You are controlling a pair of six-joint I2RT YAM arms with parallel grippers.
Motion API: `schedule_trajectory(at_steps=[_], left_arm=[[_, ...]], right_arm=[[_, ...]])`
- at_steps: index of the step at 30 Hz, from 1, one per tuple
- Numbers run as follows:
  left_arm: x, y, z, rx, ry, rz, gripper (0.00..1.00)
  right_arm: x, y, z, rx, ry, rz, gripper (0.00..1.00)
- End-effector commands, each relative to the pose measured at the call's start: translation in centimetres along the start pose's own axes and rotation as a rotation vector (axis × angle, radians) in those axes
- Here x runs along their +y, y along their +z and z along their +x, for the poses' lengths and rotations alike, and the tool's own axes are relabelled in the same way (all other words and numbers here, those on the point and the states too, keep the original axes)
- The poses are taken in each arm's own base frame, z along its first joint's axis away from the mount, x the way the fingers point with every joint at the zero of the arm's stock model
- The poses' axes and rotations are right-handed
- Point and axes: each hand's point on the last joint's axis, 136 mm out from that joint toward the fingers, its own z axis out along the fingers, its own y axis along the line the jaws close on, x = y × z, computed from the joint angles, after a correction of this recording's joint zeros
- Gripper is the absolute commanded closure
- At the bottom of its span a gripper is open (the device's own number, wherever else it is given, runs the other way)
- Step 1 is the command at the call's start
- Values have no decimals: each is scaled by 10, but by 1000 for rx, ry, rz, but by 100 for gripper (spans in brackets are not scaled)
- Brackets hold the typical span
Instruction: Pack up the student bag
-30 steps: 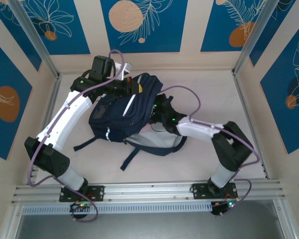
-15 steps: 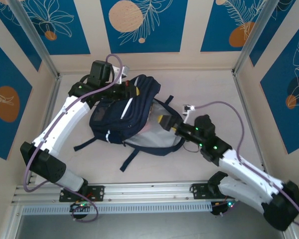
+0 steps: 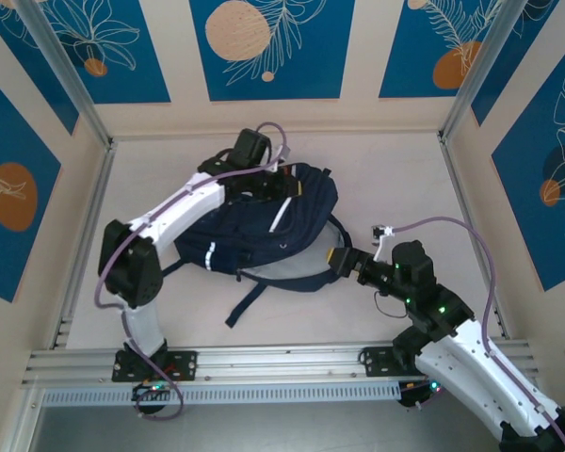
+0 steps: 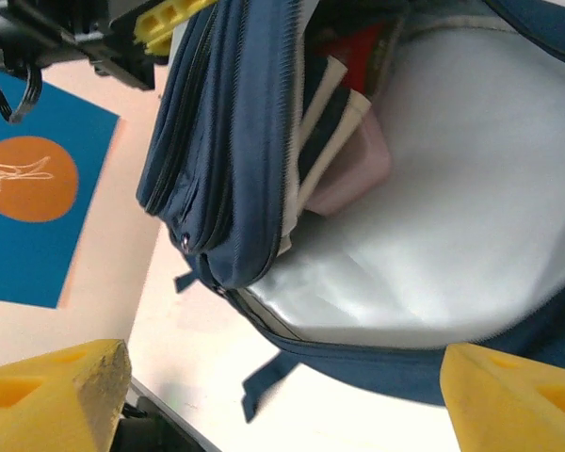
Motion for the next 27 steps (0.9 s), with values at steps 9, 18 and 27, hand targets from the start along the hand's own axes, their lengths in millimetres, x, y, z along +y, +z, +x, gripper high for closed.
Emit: schedule_trajectory(at_steps=[9, 18, 27], left_arm=[[20, 16, -27, -105, -56, -74, 76], [24, -69, 21, -126, -43, -135, 28], [103, -147, 87, -302, -201, -408, 26]], right_arm=[[-2, -13, -9, 51, -106, 141, 26], [1, 8, 23, 185, -191, 139, 42], [-16, 49, 55, 244, -211, 249, 74]])
